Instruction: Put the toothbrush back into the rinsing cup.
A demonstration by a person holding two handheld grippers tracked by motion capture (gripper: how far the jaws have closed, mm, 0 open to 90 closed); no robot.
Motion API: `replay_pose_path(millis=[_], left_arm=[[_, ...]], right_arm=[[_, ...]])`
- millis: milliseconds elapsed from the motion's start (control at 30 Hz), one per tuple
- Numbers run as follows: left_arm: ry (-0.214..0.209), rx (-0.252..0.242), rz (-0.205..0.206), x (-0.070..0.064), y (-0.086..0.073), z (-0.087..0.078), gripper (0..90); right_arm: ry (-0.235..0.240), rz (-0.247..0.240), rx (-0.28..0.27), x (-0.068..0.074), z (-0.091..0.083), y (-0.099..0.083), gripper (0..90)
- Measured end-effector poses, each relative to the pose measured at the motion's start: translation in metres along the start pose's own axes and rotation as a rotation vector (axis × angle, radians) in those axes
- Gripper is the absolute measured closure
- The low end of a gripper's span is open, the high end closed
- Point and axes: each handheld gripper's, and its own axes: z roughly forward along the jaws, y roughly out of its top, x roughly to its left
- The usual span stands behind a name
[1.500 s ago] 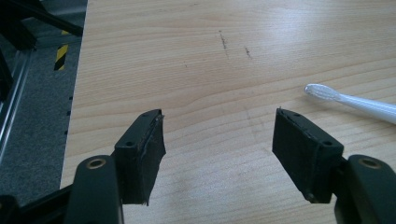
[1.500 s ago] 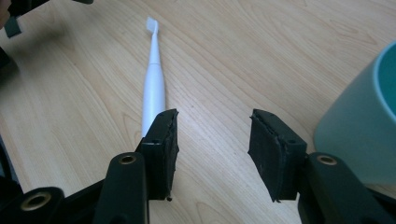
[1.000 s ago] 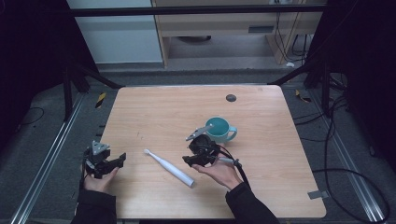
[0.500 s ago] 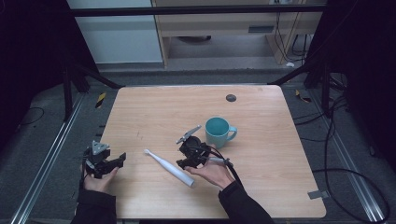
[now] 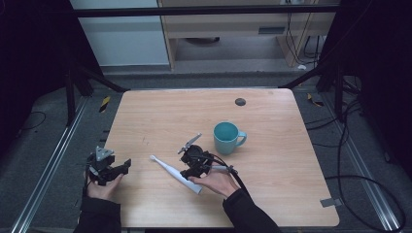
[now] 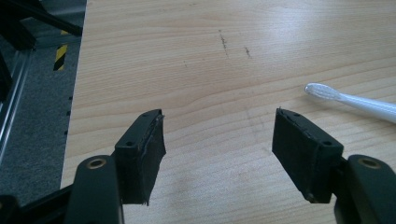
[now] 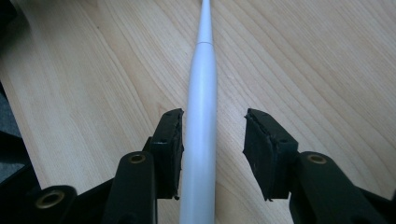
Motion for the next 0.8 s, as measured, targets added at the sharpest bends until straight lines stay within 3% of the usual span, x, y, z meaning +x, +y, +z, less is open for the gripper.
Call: replay_pose_path(millis=[800], left_arm=[[-0.002,0.009,-0.001,0.000,0.000,0.001,33.6]], right_arm=[[0.005,-0.010,0.110,0.005,0.033,-0.010,58.3]])
